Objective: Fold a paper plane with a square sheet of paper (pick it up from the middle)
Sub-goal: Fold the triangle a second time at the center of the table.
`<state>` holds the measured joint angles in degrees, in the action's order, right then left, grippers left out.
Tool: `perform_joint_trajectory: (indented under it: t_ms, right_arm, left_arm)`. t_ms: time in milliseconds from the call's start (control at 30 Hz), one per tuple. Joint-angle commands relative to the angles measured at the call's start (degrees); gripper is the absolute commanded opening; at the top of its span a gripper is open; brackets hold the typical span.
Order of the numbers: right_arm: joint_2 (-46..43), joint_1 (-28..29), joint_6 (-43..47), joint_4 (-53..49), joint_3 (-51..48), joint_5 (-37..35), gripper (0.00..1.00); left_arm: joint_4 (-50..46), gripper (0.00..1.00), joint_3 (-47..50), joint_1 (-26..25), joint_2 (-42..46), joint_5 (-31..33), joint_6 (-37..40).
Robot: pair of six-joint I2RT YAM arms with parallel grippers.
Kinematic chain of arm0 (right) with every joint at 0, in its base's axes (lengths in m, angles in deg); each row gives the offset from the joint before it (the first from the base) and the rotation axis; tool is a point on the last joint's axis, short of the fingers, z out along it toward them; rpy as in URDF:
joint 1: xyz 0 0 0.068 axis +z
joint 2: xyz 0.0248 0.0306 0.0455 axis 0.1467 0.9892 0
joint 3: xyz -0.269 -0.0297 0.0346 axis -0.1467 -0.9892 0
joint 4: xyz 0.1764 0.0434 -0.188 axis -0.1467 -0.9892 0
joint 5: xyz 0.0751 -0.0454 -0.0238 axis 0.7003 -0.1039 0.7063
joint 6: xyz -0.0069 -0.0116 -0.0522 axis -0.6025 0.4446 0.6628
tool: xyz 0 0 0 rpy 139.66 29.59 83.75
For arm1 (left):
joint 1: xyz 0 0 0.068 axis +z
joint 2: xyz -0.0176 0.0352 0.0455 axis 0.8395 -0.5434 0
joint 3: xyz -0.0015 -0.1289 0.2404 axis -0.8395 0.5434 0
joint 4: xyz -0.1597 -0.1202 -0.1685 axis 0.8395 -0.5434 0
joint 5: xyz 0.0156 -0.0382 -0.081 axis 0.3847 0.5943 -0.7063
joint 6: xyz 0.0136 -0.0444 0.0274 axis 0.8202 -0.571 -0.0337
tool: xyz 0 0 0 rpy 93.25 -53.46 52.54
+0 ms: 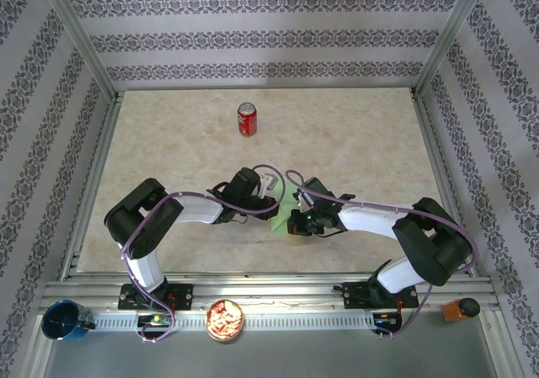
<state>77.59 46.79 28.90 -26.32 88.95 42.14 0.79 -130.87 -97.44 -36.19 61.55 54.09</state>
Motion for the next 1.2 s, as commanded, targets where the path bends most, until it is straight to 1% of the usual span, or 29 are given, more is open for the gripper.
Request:
perform_joint_trajectory:
  t_ms: [0, 1167]
  right_arm:
    - [1.18, -1.0, 4.03, -5.91, 0.32, 0.3, 0.01]
    - [1.31, -1.84, 4.33, -6.97, 0.98, 0.08, 0.02]
  left_arm:
    - [-0.92, 0.0, -2.02, 0.9, -1.27, -1.75, 0.56]
    - [-2.01, 0.01, -3.65, 0.9, -3.8, -1.77, 1.18]
